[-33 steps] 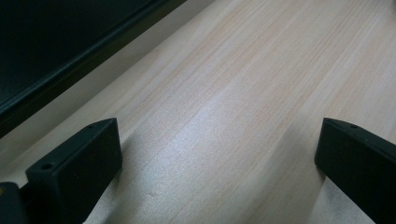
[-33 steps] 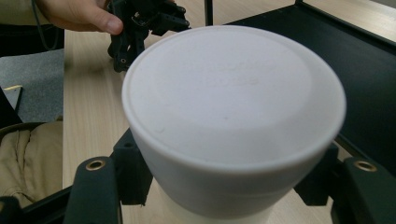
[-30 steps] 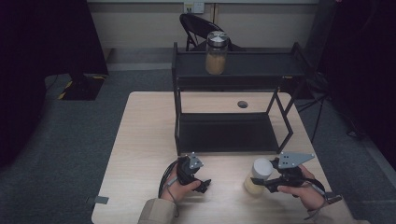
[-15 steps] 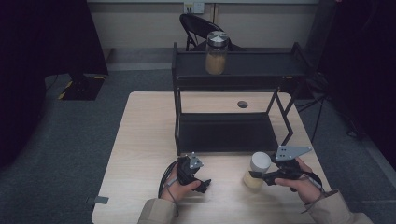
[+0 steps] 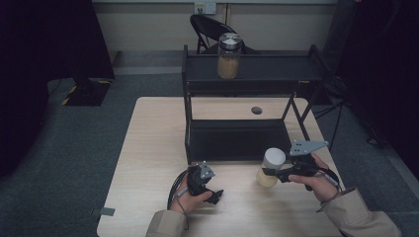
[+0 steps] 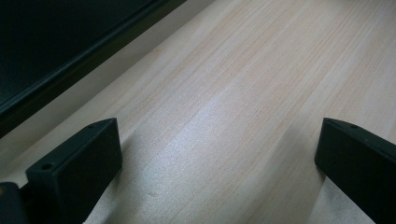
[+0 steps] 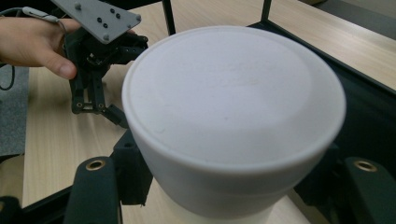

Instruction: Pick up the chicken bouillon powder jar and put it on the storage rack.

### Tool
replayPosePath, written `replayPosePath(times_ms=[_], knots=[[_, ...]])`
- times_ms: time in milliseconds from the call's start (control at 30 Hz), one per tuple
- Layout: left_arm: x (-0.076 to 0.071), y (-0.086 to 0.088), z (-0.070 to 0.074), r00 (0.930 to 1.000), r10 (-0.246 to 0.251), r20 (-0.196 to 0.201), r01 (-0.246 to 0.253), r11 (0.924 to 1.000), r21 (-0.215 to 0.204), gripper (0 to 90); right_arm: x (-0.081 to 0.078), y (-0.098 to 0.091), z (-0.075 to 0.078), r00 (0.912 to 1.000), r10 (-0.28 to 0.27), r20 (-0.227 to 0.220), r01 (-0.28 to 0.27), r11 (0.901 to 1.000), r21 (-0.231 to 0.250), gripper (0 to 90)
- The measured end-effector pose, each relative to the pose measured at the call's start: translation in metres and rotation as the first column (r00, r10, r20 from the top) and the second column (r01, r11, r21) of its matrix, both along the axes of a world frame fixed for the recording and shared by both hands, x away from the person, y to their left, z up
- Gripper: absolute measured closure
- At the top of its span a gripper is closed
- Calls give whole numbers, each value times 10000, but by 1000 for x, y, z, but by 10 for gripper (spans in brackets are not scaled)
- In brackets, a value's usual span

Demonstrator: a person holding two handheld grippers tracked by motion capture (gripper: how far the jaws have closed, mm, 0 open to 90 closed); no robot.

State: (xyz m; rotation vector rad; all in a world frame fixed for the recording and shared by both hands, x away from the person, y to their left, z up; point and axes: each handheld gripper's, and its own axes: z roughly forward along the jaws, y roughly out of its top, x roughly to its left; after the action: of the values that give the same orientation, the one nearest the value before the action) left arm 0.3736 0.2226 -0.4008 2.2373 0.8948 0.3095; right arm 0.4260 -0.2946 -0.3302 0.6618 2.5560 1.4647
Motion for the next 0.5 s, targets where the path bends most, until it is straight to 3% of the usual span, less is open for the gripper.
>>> replayPosePath(times_ms=[267, 500], knots=[[0, 0, 0, 10000, -2, -2, 2, 10000, 4, 1, 11, 2, 17, 9998, -132, -142, 133, 9999, 72, 344], [0, 0, 0, 10000, -3, -4, 3, 10000, 5, 0, 19, 2, 42, 9997, -261, 20, 261, 9996, 62, 344]])
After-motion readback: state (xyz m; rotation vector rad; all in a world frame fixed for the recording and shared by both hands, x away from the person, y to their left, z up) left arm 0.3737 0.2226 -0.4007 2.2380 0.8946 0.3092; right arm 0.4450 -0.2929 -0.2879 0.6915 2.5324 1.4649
